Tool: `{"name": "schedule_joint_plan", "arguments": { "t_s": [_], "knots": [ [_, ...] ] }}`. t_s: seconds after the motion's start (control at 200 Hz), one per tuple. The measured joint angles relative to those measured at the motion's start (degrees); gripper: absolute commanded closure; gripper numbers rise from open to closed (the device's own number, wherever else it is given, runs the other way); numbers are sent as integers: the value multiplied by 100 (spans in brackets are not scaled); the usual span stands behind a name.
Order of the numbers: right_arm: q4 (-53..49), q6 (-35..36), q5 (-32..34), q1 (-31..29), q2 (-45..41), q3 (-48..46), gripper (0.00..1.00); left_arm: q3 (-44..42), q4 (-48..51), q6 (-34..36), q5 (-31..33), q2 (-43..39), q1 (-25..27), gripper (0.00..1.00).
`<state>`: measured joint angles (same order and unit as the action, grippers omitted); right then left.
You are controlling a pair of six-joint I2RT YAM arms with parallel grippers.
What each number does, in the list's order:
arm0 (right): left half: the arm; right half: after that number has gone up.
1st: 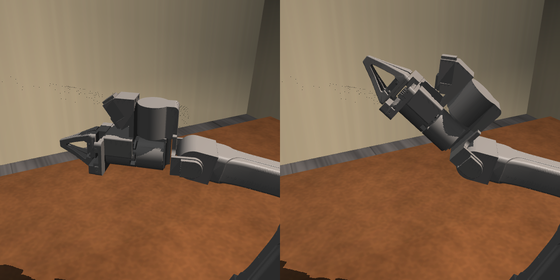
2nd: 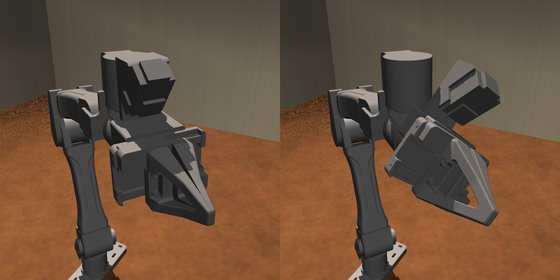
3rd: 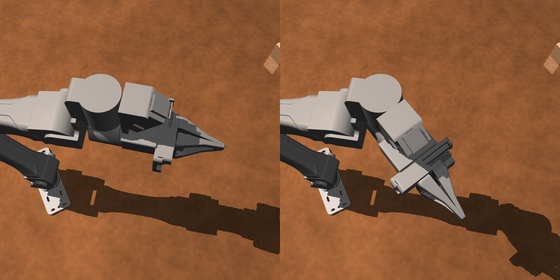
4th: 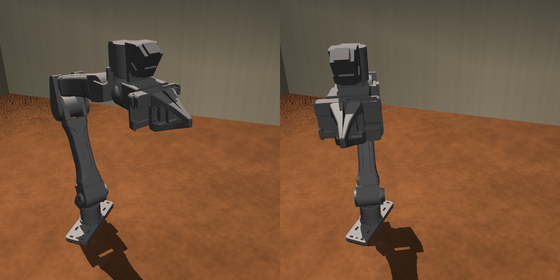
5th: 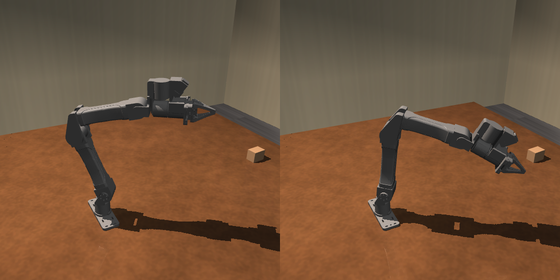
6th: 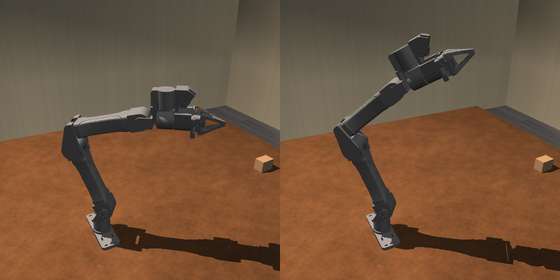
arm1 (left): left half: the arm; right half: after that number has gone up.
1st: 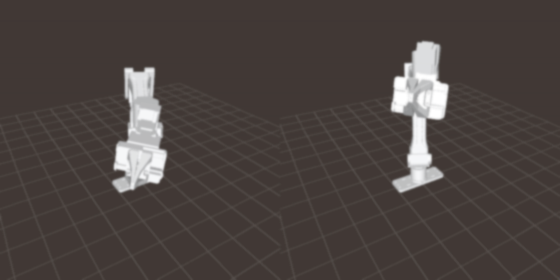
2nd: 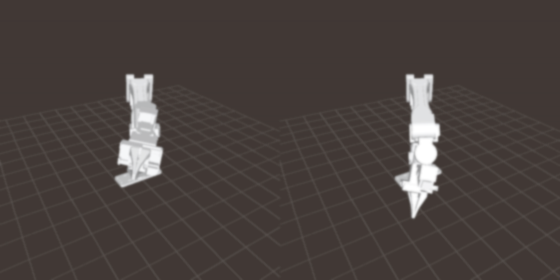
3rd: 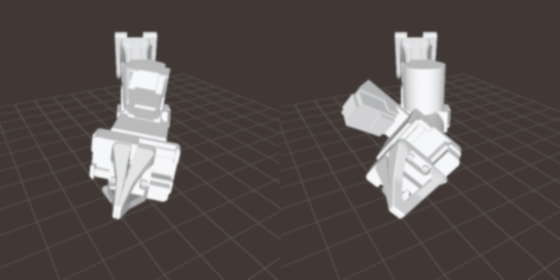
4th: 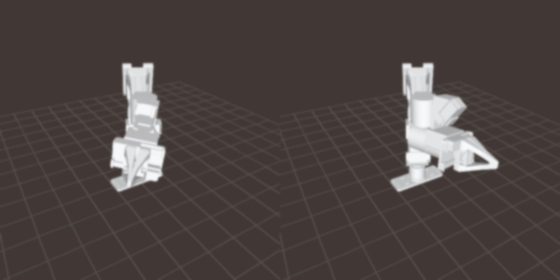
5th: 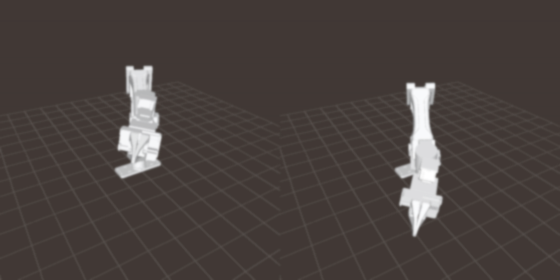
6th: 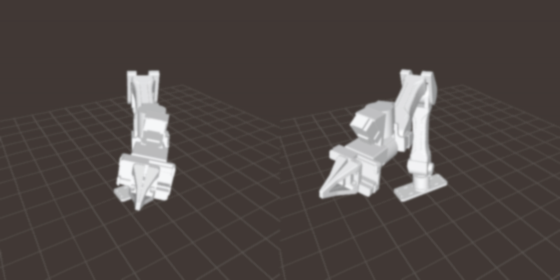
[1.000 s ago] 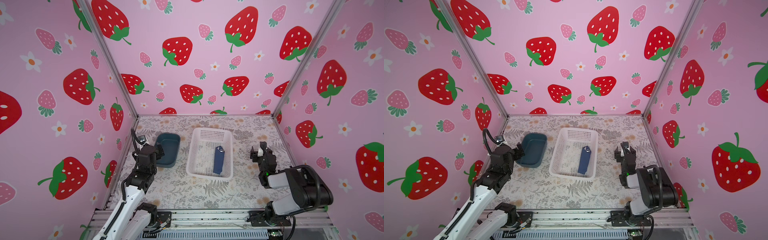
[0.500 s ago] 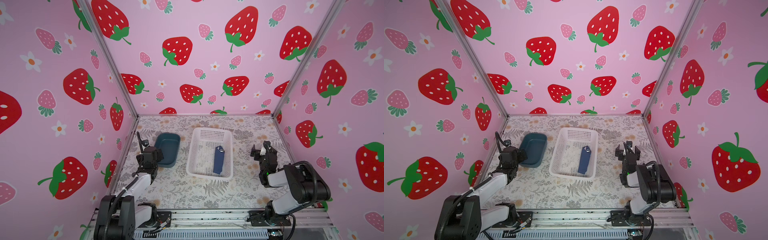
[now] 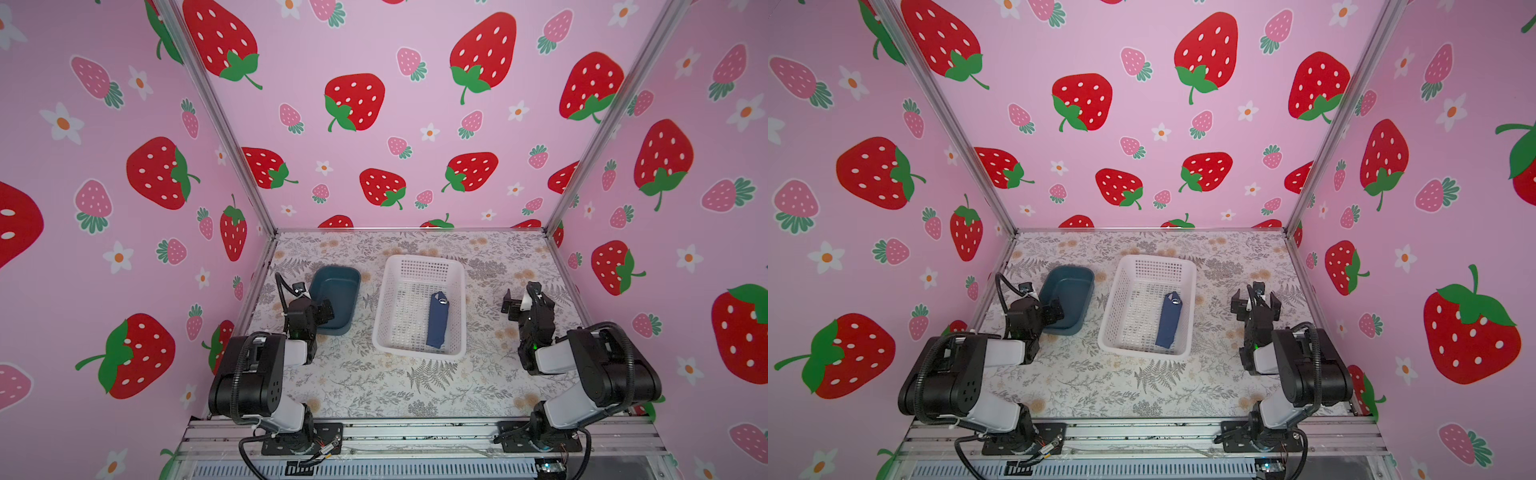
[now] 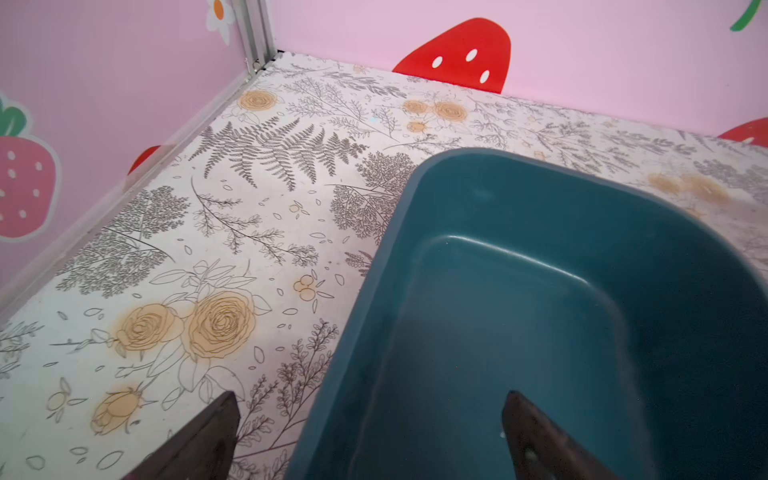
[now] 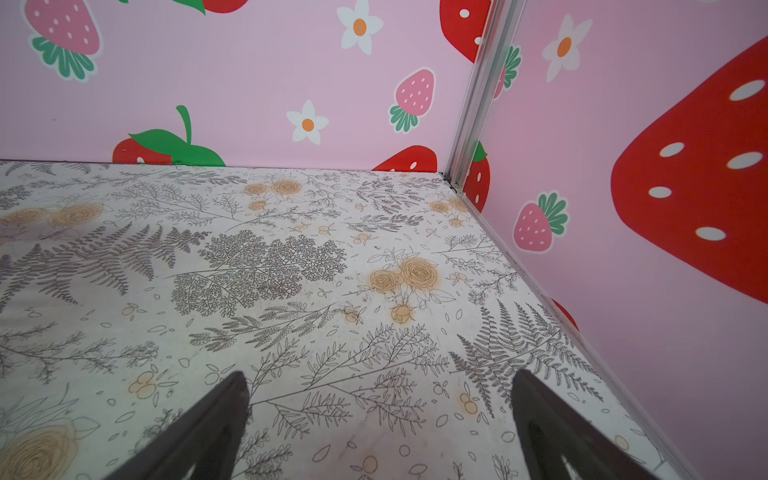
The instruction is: Place the utensils on the paper napkin and roll it up
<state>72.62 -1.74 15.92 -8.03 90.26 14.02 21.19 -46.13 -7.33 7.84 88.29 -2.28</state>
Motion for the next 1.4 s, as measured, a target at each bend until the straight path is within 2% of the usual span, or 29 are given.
{"name": "schedule_joint_plan", "arguments": {
  "t_s": [0.29,1.401],
  "knots": [
    [-2,0,7,0,0,0,0,186,13,133,258,0,254,1],
    [-4,2,7,0,0,0,0,201,61,260,417,0,321,1]
  ]
}}
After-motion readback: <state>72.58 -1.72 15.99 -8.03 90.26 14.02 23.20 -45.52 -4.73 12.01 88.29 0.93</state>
